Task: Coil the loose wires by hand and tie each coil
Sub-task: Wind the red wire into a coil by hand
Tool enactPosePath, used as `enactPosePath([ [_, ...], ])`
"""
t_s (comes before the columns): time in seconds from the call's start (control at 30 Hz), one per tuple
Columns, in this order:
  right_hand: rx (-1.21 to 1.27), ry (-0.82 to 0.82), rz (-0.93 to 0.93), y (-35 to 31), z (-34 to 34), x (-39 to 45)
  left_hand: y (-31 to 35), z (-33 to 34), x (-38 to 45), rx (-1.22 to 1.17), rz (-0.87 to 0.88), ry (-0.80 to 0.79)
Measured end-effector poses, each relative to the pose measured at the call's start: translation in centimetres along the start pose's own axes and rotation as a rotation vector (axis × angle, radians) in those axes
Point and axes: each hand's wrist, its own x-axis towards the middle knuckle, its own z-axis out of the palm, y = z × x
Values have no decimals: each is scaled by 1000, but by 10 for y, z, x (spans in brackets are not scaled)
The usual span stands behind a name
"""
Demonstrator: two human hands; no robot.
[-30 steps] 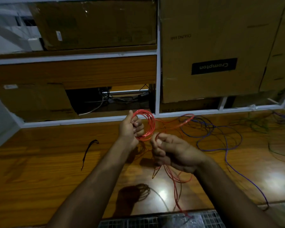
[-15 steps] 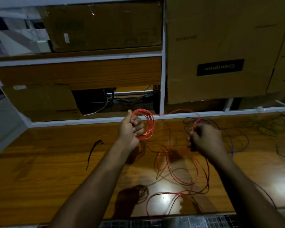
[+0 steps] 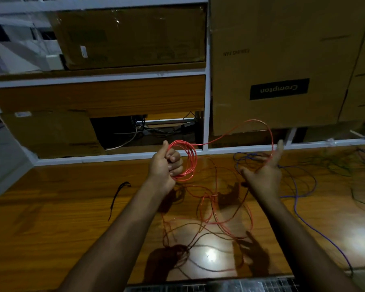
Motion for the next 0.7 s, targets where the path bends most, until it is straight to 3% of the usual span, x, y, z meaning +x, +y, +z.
enactPosePath([
  [0.13, 330, 241, -184, -20, -14, 4, -1, -2, -1, 0, 1, 3],
  [0.2, 186, 278, -346, -31, -21, 1, -1, -2, -1, -2, -5, -1],
  [0.33, -405, 79, -528, -37, -15, -5, -1, 3, 0, -23, -26, -30],
  [0.43, -605, -6, -638, -33, -9, -10, 0, 8, 0, -30, -30, -43],
  [0.5, -602, -78, -683, -29, -6, -16, 1, 10, 0, -36, -22, -41],
  [0.6, -559, -316, -706, -24, 0, -27, 3, 11, -1, -51, -19, -36],
  [0.7, -520, -247, -730, -20, 7, -38, 3, 11, -2, -54, -26, -38],
])
